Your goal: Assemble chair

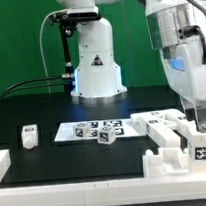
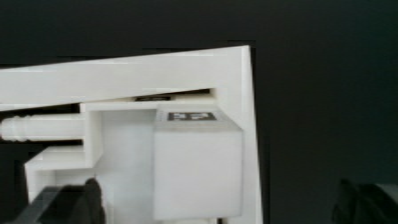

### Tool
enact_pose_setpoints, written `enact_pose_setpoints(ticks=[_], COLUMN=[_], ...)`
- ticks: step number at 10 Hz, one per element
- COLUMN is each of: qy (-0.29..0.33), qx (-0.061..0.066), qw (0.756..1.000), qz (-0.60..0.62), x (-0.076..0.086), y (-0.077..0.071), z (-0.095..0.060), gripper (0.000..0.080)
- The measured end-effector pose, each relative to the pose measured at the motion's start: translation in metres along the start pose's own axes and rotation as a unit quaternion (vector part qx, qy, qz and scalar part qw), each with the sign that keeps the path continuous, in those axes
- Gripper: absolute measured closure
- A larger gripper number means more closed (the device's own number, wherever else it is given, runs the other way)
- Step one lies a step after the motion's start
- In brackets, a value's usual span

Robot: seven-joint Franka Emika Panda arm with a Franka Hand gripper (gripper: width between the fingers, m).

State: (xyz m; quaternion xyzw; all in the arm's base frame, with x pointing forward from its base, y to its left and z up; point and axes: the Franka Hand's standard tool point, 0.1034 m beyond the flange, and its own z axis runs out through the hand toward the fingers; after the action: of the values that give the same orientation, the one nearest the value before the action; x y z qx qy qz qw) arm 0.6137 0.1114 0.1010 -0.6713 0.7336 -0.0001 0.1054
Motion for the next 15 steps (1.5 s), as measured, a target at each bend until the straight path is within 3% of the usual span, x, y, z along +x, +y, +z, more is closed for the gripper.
enact_pose_setpoints(ticks=[1,3,10,12,15], qy=[0.001,0.001,0.004,0.002,0.007], qx=[0.002,0.010,0.011,0.009,0.006], qw=[1.000,0.996,0.993,0.984,0.961], qz=[-0.028,-0.094,-0.114,-0.176,-0.277], x=[0.004,0.027,0.028,0.054,0.056], y=[0.000,0.001,0.003,0.011,0.012], z=[-0.001,-0.012,-0.008,-0.015,-0.013], gripper=[0.0150,0.0150,0.0150,0.0150,0.0150])
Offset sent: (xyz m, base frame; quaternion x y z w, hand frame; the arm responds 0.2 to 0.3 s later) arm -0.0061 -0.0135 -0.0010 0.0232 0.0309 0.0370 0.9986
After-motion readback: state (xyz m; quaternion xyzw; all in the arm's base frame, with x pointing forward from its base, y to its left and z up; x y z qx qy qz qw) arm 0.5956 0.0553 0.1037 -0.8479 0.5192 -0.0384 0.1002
